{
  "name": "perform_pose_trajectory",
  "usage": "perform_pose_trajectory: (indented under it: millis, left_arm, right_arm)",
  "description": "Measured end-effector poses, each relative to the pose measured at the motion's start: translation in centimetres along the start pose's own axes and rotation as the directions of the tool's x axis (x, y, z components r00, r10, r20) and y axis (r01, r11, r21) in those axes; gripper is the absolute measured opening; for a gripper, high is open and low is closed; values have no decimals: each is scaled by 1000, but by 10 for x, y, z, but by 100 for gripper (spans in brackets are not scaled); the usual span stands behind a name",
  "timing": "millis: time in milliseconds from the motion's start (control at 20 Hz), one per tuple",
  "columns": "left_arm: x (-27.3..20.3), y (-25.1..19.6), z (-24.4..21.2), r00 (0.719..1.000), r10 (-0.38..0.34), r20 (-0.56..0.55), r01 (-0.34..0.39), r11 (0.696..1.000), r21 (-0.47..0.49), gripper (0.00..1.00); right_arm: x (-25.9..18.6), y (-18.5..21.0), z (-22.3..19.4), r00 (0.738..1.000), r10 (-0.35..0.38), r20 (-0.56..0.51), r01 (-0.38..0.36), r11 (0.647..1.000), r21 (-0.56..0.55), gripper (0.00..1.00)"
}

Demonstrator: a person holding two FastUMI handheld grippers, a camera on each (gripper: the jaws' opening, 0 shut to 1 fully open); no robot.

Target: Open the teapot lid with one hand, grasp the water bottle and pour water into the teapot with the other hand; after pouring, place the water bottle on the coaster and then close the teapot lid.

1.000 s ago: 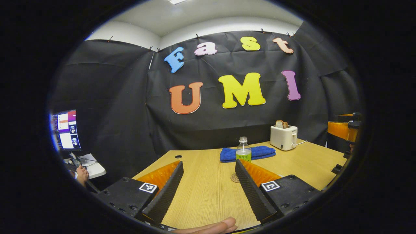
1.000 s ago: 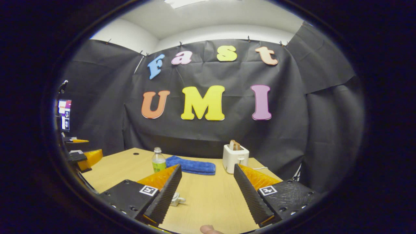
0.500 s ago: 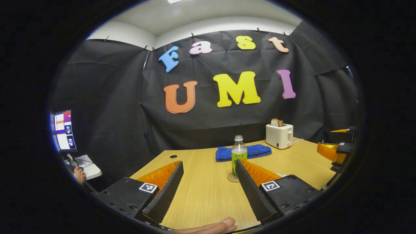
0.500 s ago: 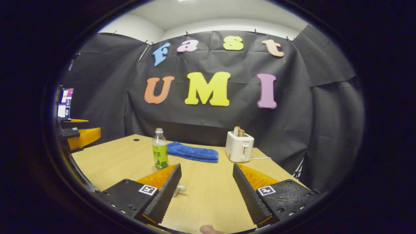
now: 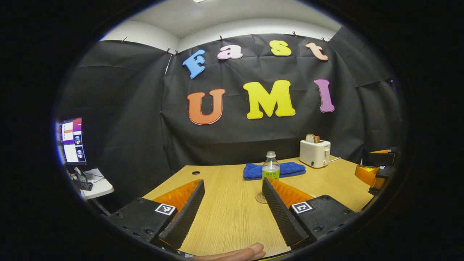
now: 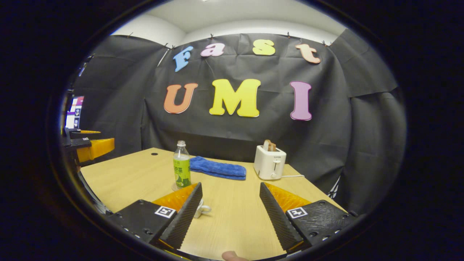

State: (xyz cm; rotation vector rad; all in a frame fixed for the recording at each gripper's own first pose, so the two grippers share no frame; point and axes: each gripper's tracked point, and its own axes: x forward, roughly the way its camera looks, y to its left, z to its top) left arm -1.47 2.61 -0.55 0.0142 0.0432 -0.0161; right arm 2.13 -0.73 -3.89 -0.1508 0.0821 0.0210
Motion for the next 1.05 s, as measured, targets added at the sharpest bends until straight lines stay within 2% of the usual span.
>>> perform_pose_trajectory:
  millis: [50,150,250,1000,1050]
  left_arm:
    - [0,0,1,1000,2,0,-2,1000,-2,100]
    - [0,0,1,1000,2,0,-2,1000,-3,100]
    - [-3,0,3,1000,3,8,-3,1000,-8,100]
    - [0,-1,1,1000,-3,-2,3,1000,-16,100]
    - [-1,-1,1,1000,-4,-1,4,1000,-16,100]
  right_arm:
    - [0,1,1,1000,2,5,-2,1000,0,94]
    - [-1,2,3,1000,6,17,-6,1000,10,98]
    - [-1,0,5,1000,2,26,-3,1000,17,95]
    - [8,6,-8,1000,20,3,-20,999,44,98]
    - [7,5,-8,1000,17,5,-18,999,35,96]
